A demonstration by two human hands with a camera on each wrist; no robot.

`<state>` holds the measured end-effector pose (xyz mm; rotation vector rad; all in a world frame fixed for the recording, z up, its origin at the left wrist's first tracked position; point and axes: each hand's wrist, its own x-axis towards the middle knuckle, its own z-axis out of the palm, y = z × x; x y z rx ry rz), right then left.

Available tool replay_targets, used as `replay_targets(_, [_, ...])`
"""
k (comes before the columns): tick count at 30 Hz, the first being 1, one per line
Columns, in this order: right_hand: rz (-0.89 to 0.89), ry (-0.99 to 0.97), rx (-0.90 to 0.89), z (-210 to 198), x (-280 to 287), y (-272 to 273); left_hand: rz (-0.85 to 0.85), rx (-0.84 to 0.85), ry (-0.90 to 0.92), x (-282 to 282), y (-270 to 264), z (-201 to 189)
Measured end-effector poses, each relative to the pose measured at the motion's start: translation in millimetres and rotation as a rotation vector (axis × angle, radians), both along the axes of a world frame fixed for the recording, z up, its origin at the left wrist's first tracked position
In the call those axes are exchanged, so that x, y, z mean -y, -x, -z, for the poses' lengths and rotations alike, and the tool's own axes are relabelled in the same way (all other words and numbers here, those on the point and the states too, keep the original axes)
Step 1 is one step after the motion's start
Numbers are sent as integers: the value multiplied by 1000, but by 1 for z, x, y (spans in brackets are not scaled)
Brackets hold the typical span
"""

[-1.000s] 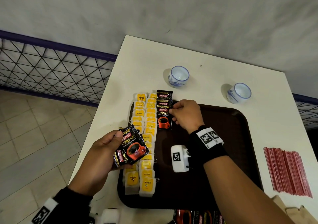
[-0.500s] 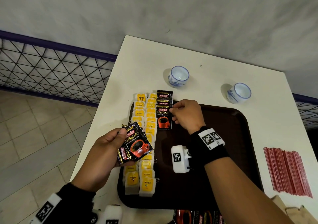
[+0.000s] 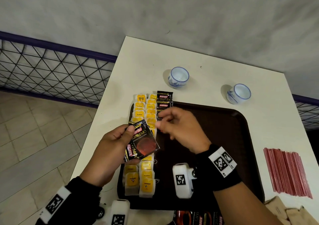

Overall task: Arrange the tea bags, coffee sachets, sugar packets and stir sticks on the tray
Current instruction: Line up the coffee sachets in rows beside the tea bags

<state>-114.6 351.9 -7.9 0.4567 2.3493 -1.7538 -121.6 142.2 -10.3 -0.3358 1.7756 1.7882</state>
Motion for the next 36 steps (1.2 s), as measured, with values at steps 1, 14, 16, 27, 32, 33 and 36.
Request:
replay_targets(1, [-81,25,11,-2,7,-5,16,-19,4,-2,0,-1])
replay_targets(14, [129,166,-64,2,13,-16,102,-27,-152,-1,-2,3])
replay_targets(16, [218,242,-72,1,4,-12,58,-29,-144,2,-1,6])
replay_targets(27, [289,-92,113,18,-43,-8,-18,-7,-97,21,-5,9])
replay_targets(32, [279,-67,153,27,-32,-6,-8,0,-81,22,-9,9])
replay_targets(33, [277,-69,157,28,-30,-5,-9,2,-80,23,-9,9])
replay_targets(36, [278,-93,162,30,-26,-3,-12,8,-75,24,-9,10])
